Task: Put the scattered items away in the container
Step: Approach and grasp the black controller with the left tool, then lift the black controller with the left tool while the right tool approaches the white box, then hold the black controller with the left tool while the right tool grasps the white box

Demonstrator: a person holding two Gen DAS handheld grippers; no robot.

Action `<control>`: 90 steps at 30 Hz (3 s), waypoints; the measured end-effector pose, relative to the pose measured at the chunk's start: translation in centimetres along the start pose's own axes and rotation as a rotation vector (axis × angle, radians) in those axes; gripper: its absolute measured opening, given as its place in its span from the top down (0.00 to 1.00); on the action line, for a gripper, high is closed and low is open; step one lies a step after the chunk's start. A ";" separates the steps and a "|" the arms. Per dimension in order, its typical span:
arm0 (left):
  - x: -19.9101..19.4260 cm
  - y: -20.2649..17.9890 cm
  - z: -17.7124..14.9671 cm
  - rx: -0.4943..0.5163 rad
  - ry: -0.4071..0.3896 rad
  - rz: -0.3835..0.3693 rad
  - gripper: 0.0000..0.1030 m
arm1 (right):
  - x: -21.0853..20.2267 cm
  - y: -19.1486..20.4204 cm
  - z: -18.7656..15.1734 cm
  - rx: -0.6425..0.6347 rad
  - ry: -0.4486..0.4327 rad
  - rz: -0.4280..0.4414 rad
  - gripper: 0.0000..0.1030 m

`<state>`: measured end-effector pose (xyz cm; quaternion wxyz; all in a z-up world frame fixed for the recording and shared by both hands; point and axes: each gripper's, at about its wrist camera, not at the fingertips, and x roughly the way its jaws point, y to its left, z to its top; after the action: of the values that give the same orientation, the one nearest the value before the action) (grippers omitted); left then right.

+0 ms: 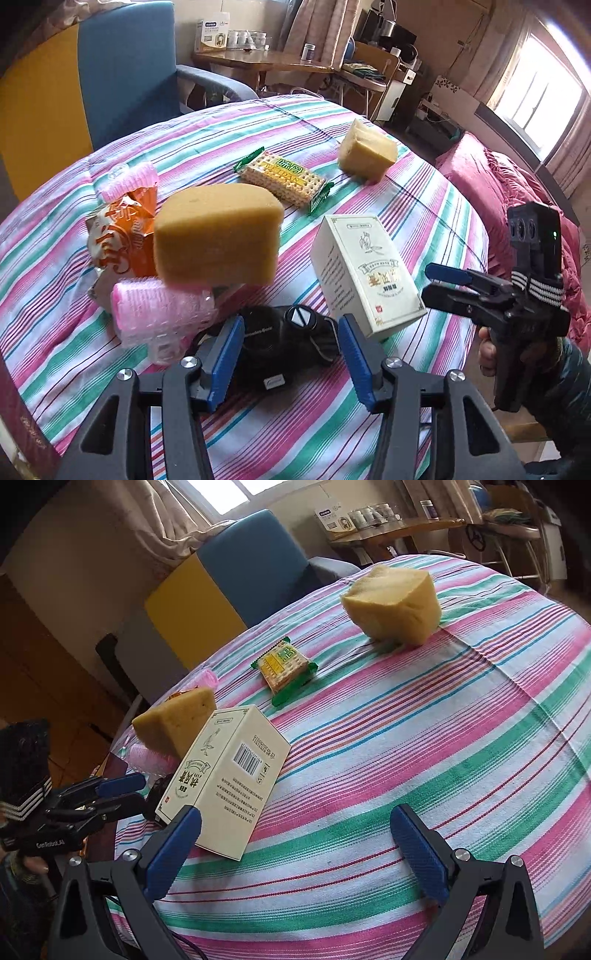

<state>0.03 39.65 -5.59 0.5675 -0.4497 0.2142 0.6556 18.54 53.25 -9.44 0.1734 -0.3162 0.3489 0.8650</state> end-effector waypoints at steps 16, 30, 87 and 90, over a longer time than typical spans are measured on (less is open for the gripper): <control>1.8 0.0 -3.0 0.038 0.134 0.021 0.45 | -0.1 -0.2 0.0 0.003 -0.016 0.018 0.00; -5.9 4.8 -8.4 -0.209 -0.019 0.112 0.46 | -1.1 0.9 -0.2 0.014 0.020 0.017 0.00; -4.8 1.3 -12.9 -0.079 0.047 0.051 0.38 | 0.3 9.5 -5.7 -0.323 0.244 0.113 0.03; -4.8 1.7 -12.8 -0.111 0.036 0.070 0.38 | -0.1 9.2 -5.7 -0.310 0.217 0.081 0.02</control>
<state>2.64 26.45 -8.43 0.5145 -0.4843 0.2033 0.6778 16.27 42.79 -7.95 0.0489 -0.4164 0.2405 0.8755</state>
